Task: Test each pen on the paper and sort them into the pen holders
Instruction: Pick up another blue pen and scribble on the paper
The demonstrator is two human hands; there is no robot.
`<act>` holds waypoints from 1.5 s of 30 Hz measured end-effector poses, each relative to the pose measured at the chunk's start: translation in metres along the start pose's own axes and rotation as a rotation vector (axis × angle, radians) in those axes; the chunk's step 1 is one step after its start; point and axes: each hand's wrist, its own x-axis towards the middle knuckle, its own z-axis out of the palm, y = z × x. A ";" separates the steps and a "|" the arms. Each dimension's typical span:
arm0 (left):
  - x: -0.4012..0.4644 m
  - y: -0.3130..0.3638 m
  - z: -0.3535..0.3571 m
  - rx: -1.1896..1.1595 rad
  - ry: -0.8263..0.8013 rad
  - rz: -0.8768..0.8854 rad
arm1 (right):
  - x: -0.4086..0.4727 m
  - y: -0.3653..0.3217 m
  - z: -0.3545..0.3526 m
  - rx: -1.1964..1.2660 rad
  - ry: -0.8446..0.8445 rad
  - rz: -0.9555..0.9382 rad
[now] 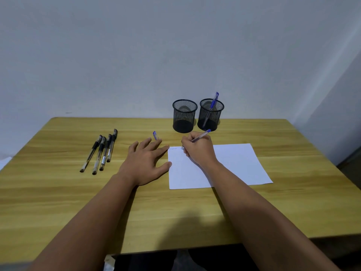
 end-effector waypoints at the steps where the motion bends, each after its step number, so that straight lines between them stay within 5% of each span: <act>1: 0.000 0.000 0.000 0.003 0.000 0.000 | 0.000 0.000 0.000 -0.003 -0.008 -0.003; 45: -0.001 -0.001 0.000 -0.029 0.001 -0.003 | 0.000 -0.001 -0.002 -0.110 0.129 -0.039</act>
